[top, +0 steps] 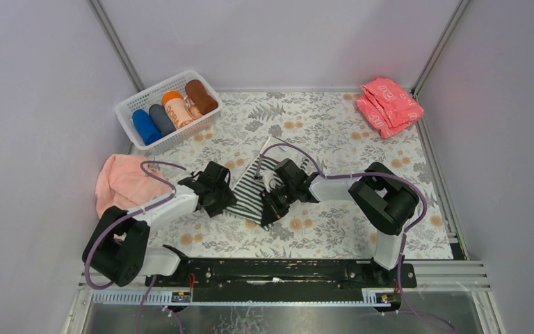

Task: Roll the towels
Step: Roll the towel at the center of the board.

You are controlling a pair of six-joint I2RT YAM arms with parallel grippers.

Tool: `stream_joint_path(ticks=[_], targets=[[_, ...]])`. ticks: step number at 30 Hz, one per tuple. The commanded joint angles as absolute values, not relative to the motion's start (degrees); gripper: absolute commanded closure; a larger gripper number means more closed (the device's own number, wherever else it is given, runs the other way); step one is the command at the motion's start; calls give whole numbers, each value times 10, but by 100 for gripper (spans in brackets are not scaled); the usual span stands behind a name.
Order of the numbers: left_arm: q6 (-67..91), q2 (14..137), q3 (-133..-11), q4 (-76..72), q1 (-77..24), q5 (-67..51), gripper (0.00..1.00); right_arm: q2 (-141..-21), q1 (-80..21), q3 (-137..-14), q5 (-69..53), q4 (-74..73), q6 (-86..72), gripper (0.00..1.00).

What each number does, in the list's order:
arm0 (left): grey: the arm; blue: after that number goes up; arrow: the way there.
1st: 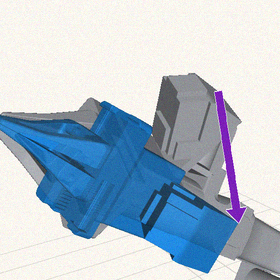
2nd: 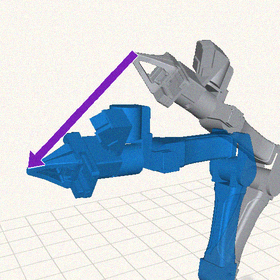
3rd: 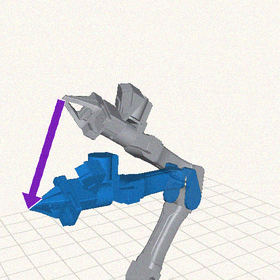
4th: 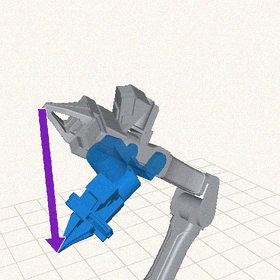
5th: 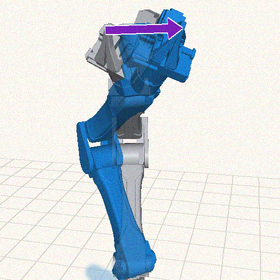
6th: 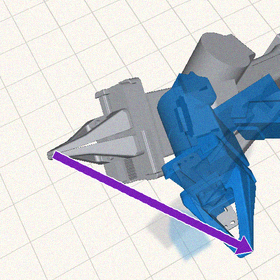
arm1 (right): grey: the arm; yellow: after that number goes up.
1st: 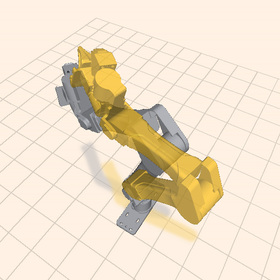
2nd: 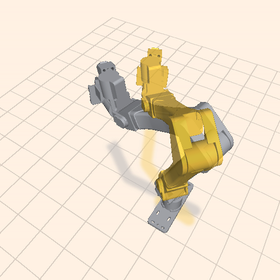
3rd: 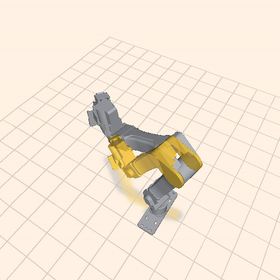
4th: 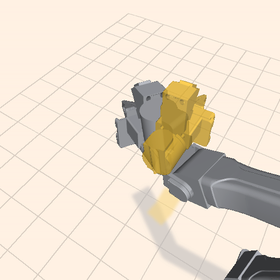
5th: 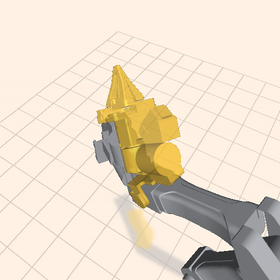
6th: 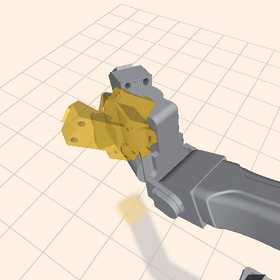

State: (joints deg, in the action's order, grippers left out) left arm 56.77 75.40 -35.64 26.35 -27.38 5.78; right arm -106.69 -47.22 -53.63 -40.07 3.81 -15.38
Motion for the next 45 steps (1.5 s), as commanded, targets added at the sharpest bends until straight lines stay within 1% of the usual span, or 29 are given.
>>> stream_joint_path(ticks=[1,4,8,12,13,15,16,17,18,22,24,25,27,30,36,41,45], targets=[[583,769,-348,229,-274,66,50,-1073,-473,-535,-406,47,-163,100],[583,770,-352,237,-273,86,59,-1073,-473,-534,-408,46,-165,100],[569,779,-376,258,-273,119,76,-1072,-469,-534,-412,43,-169,100],[544,804,-405,285,-272,140,97,-1069,-462,-533,-428,43,-179,100],[538,810,-411,289,-271,142,100,-1070,-459,-534,-435,41,-180,100],[530,821,-416,294,-267,145,100,-1073,-454,-536,-447,39,-183,100],[527,825,-415,293,-265,144,98,-1076,-450,-537,-451,36,-184,100],[525,828,-416,293,-261,143,91,-1080,-448,-539,-454,33,-187,100],[523,829,-415,294,-258,143,87,-1084,-444,-540,-460,32,-190,100],[521,811,-411,294,-241,132,61,-1104,-432,-541,-487,44,-212,100],[527,778,-400,288,-235,118,43,-1115,-428,-546,-496,43,-218,100],[530,749,-390,283,-229,104,36,-1120,-427,-549,-505,44,-221,100],[542,695,-362,274,-212,79,29,-1131,-423,-555,-515,47,-228,100],[552,624,-326,275,-196,50,24,-1149,-419,-560,-530,61,-244,100],[566,524,-267,308,-177,-1,21,-1166,-412,-562,-543,76,-263,100],[566,508,-239,310,-177,-39,21,-1168,-410,-564,-541,73,-264,100],[558,522,-224,266,-176,-89,21,-1171,-410,-567,-537,70,-265,100]])
